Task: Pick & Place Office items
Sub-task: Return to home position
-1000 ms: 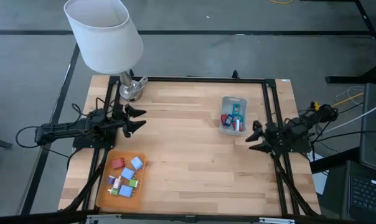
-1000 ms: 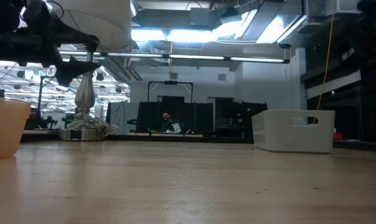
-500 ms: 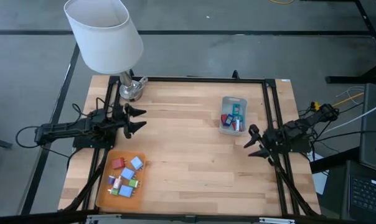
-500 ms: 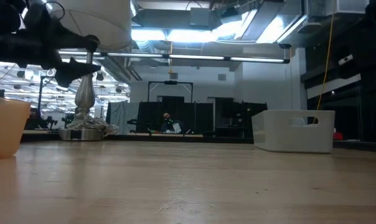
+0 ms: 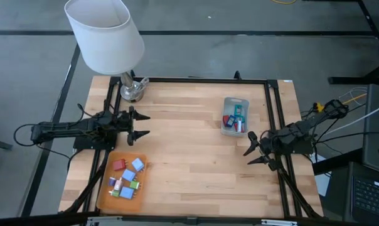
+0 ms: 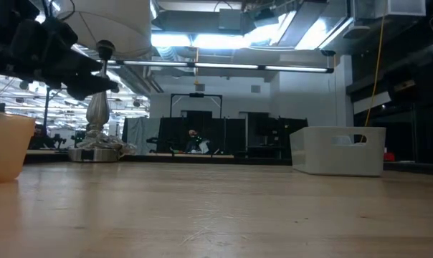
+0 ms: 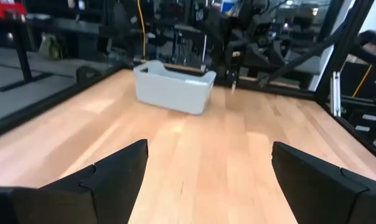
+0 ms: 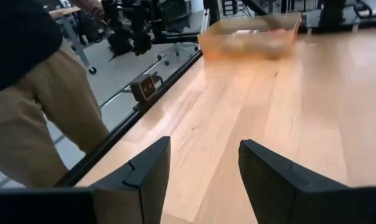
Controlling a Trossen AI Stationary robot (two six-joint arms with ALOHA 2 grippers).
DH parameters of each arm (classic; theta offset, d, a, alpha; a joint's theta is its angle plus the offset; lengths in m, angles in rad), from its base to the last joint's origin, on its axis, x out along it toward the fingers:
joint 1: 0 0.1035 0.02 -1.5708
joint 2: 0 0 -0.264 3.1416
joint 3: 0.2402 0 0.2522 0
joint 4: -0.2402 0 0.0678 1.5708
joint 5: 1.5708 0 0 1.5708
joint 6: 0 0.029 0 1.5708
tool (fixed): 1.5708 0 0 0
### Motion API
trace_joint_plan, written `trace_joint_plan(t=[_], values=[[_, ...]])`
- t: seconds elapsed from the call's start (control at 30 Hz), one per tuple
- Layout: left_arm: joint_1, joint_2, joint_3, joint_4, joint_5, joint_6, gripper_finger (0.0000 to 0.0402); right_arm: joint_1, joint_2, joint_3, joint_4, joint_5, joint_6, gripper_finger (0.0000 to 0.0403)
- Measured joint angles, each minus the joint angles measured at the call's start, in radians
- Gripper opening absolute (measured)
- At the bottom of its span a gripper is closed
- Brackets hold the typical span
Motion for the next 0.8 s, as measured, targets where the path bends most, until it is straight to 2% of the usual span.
trace_joint_plan(t=[0.2, 0.8], values=[[0.000, 0.036, 0.000, -0.001, -0.001, -0.003, 0.0336, 0.000, 0.003, 0.000, 0.001, 0.000, 0.027, 0.0190], [-0.005, 0.021, 0.000, -0.003, -0.004, -0.004, 0.0336, 0.000, 0.003, 0.000, 0.000, 0.000, 0.030, 0.0190]])
